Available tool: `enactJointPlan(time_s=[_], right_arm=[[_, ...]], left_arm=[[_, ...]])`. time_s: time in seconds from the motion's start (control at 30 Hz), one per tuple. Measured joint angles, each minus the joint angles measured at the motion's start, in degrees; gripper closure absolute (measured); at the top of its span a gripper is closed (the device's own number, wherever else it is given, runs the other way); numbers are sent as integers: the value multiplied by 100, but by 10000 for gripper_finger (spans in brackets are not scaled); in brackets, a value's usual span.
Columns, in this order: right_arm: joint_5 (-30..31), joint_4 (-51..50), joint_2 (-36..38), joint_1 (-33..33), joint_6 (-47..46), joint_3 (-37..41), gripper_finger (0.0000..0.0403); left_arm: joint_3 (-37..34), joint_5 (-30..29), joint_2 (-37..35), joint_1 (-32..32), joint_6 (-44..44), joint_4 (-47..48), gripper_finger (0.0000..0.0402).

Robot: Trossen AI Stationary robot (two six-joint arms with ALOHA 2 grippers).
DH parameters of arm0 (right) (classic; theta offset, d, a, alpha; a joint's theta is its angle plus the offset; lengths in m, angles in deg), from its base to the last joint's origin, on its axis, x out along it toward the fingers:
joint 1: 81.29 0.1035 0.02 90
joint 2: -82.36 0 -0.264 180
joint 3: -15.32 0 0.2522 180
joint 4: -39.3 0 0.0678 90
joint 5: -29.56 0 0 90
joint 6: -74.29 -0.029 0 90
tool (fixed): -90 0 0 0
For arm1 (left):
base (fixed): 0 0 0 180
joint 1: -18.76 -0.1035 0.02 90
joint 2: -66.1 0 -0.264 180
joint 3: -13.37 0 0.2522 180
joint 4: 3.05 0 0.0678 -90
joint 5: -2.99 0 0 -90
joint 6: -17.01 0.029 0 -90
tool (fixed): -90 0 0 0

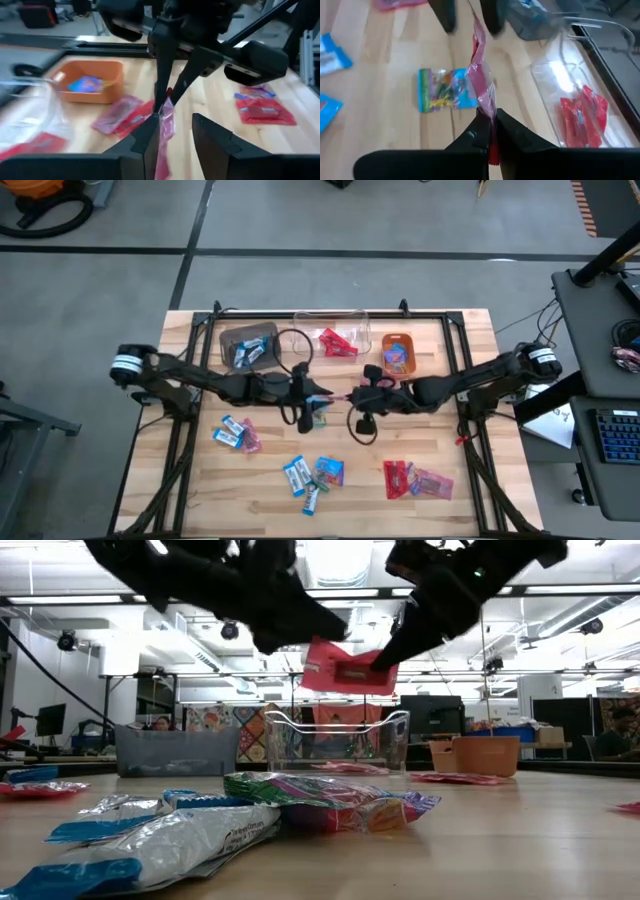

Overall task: Sort candy
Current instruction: Put the red chocolate into the transparent bin

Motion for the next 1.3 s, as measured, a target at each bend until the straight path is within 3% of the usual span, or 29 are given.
enactJointPlan(time_s=[0.2, 0.53, 0.83, 1.3], right_arm=[[-198, -810, 7, -586, -181, -640, 394], [-1992, -1541, -92, -2112, -120, -1522, 394], [-2955, -1649, -452, -3426, -6, -1717, 394], [-2988, -1588, -1729, -4123, 684, -1873, 394]], left_arm=[[-14, -493, -1075, -10, 362, 1294, 297], [-295, -490, -2418, 12, -383, 3227, 299], [-836, -487, -2943, 63, -970, 3362, 299], [-1021, -493, -3293, 75, -1115, 3371, 300]])
